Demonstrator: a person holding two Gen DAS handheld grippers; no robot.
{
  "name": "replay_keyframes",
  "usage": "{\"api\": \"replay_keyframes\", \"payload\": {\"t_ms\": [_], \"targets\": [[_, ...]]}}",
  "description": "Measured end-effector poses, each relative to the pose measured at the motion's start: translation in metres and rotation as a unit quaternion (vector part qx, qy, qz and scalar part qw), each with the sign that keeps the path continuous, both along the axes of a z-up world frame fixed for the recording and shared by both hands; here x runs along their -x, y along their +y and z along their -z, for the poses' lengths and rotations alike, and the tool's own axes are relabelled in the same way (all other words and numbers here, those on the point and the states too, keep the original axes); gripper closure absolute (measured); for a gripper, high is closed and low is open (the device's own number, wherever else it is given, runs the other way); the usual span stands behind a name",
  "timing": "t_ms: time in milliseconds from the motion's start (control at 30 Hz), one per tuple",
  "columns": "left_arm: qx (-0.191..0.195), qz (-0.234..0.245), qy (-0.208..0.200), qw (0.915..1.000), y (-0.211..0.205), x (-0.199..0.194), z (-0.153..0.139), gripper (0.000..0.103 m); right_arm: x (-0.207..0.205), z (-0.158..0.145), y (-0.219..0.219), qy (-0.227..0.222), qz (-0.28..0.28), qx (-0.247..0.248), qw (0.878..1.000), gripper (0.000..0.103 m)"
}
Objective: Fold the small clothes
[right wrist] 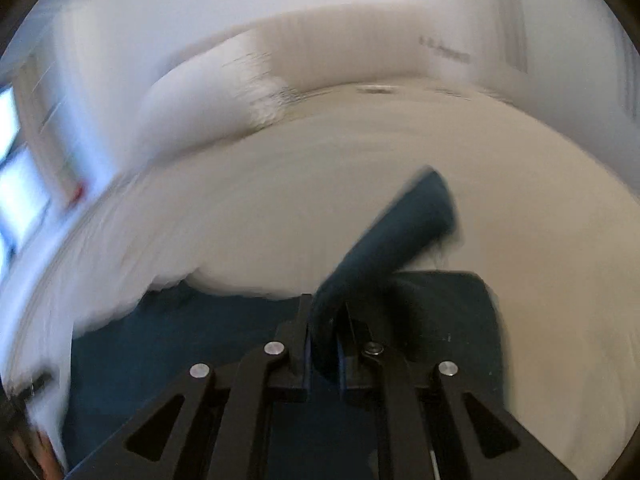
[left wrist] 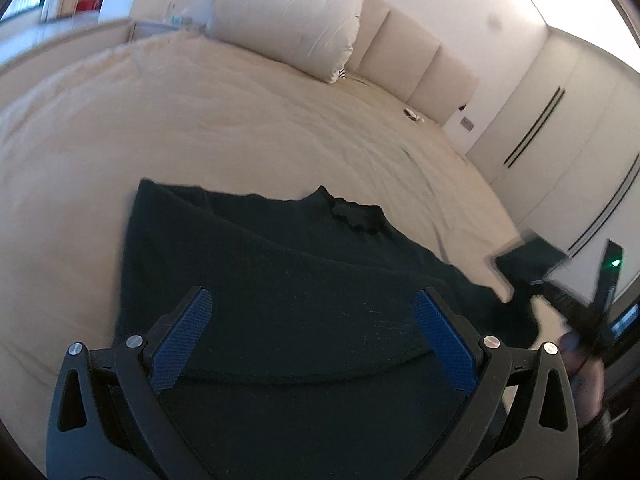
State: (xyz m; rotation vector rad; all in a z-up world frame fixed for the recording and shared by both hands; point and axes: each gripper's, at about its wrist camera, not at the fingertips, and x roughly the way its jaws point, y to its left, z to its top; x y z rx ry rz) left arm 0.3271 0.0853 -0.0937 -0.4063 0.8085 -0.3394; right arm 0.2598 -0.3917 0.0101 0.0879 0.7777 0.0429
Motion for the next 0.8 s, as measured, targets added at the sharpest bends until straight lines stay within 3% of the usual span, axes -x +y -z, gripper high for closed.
{"api": "replay_keyframes", "payload": {"t_ms": [67, 133, 333, 400, 467, 567, 667, 733, 800], "targets": [[0.035, 0.01, 0.023, 0.9991, 0.007, -0.005, 0.009, 0.0, -0.009, 0.02, 0.056, 0.016, -0.06, 0.024, 0.998, 0.093], [0.055, 0.018, 0.045, 0.9973, 0.009, -0.011, 0.018, 0.0, -0.015, 0.043, 0.085, 0.044, -0.079, 0.029, 0.995, 0.093], [0.122, 0.051, 0.117, 0.9842, -0.001, -0.041, 0.049, 0.0, -0.014, 0.076, 0.093, 0.074, -0.094, 0.026, 0.992, 0.085], [0.141, 0.061, 0.136, 0.9788, -0.01, -0.05, 0.055, 0.0, -0.004, 0.077, 0.08, 0.078, -0.1, -0.01, 0.992, 0.058], [0.141, 0.074, 0.15, 0.9758, -0.022, -0.059, 0.06, 0.0, -0.002, 0.072, 0.07, 0.075, -0.091, -0.045, 0.992, 0.04], [0.112, 0.084, 0.173, 0.9748, -0.043, -0.074, 0.067, 0.0, 0.024, 0.066, 0.05, 0.065, -0.073, -0.101, 0.99, 0.038], [0.09, 0.079, 0.186, 0.9753, -0.057, -0.087, 0.072, 0.002, 0.035, 0.067, 0.018, 0.073, -0.045, -0.179, 0.98, 0.038], [0.079, 0.074, 0.193, 0.9752, -0.064, -0.088, 0.072, 0.002, 0.046, 0.073, -0.009, 0.081, -0.016, -0.245, 0.966, 0.038], [0.063, 0.077, 0.194, 0.9759, -0.072, -0.085, 0.069, 0.011, 0.057, 0.08, -0.034, 0.078, 0.014, -0.307, 0.948, 0.038]]}}
